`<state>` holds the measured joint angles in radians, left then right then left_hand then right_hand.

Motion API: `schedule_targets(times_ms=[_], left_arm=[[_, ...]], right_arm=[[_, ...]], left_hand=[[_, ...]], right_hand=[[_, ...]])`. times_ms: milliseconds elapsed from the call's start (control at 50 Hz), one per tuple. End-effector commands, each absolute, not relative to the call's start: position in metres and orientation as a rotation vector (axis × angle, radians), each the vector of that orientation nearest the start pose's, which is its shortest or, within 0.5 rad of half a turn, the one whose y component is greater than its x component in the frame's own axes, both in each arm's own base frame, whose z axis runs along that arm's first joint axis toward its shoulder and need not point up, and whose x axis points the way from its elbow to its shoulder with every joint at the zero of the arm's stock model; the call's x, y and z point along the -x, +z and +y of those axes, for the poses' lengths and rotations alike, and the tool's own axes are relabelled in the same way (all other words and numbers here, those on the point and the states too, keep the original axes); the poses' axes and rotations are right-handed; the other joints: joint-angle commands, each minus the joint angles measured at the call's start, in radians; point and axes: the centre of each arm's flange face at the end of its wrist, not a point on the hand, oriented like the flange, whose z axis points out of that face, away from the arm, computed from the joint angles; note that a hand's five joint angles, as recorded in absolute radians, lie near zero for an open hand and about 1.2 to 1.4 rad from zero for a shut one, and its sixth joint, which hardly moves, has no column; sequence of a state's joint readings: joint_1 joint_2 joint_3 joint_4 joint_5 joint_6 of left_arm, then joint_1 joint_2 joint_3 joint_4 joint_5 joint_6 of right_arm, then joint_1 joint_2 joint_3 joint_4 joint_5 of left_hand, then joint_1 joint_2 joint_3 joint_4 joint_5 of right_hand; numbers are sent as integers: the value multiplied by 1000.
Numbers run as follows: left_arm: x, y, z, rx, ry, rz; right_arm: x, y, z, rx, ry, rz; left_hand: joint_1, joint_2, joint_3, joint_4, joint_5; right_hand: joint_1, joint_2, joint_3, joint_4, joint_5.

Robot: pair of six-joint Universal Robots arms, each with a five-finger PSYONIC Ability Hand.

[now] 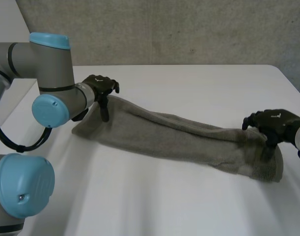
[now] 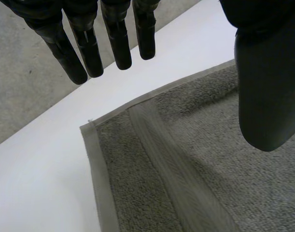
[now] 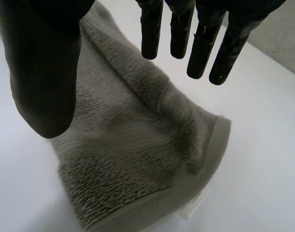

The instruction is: Fold the towel.

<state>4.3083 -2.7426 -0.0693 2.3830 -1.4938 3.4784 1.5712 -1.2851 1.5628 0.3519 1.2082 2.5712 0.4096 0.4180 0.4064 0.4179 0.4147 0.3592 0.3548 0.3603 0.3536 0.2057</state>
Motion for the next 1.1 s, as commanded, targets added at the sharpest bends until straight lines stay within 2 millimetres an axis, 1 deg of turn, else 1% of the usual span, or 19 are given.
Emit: schedule_targets(times_ms=[20, 100, 140, 160, 200, 280, 320, 360, 440, 540, 580, 620, 700, 740, 800, 900, 980, 1020, 1100], left_arm=[[313, 193, -377, -1078, -1682, 2570], [311, 188, -376, -1072, -1645, 2596], [309, 181, -375, -1067, -1615, 2642], [309, 181, -375, -1067, -1614, 2642], [310, 179, -373, -1062, -1598, 2688], [309, 186, -371, -1047, -1607, 2720], [308, 190, -368, -1037, -1604, 2734], [306, 197, -363, -1032, -1598, 2750], [304, 205, -357, -1033, -1605, 2747], [304, 224, -349, -1031, -1716, 2686], [301, 238, -339, -1029, -1809, 2630], [300, 244, -333, -1029, -1855, 2600], [295, 248, -322, -1024, -1920, 2549], [291, 243, -312, -1024, -1951, 2523], [289, 240, -306, -1026, -1962, 2514], [283, 225, -289, -1035, -1954, 2520], [281, 220, -285, -1034, -1935, 2534], [281, 217, -283, -1033, -1927, 2542], [283, 215, -281, -1031, -1933, 2547]], right_arm=[[-168, 195, -297, 1024, -1373, 2529], [-176, 182, -310, 998, -1325, 2521], [-189, 174, -322, 965, -1290, 2501], [-190, 174, -322, 965, -1290, 2501], [-200, 164, -336, 930, -1251, 2502], [-203, 155, -349, 887, -1242, 2508], [-203, 156, -355, 860, -1271, 2508], [-201, 164, -366, 777, -1379, 2487], [-198, 170, -371, 728, -1456, 2477], [-196, 172, -359, 728, -1437, 2487], [-193, 180, -347, 734, -1453, 2480], [-192, 187, -340, 740, -1479, 2467], [-191, 201, -328, 778, -1574, 2425], [-185, 212, -318, 802, -1641, 2408], [-179, 213, -313, 803, -1641, 2424], [-169, 192, -281, 946, -1424, 2538], [-166, 181, -275, 976, -1407, 2556], [-159, 166, -274, 965, -1436, 2577], [-156, 154, -272, 961, -1476, 2574]], left_hand=[[-17, -25, -14, -25, -197], [-2, -11, 1, -11, -182], [1, -8, 4, -8, -179], [1, -8, 4, -8, -179], [-5, -14, -2, -14, -185], [-5, -14, -2, -14, -185], [-5, -14, -2, -14, -185], [-5, -14, -2, -14, -185], [-5, -14, -2, -14, -185], [-5, -14, -2, -14, -185], [-11, -19, -8, -19, -191], [-14, -22, -11, -22, -194], [-23, -31, -20, -31, -203], [-26, -34, -23, -34, -205], [-32, -40, -29, -40, -211], [-43, -52, -40, -52, -223], [-43, -52, -40, -52, -223], [-41, -49, -37, -49, -220], [-41, -49, -37, -49, -220]], right_hand=[[25, 30, 24, 31, 4], [25, 30, 24, 31, 4], [19, 24, 18, 25, -2], [19, 24, 18, 25, -2], [2, 6, 1, 7, -19], [-27, -23, -29, -22, -48], [-51, -47, -52, -46, -72], [-95, -91, -96, -89, -116], [-107, -102, -108, -101, -128], [-104, -100, -105, -98, -125], [-101, -97, -102, -95, -122], [-98, -94, -99, -93, -119], [-92, -88, -93, -87, -113], [-86, -82, -88, -81, -107], [-86, -82, -87, -81, -107], [-78, -73, -79, -72, -99], [-66, -61, -67, -60, -87], [-57, -53, -58, -51, -78], [-37, -32, -38, -31, -58]])
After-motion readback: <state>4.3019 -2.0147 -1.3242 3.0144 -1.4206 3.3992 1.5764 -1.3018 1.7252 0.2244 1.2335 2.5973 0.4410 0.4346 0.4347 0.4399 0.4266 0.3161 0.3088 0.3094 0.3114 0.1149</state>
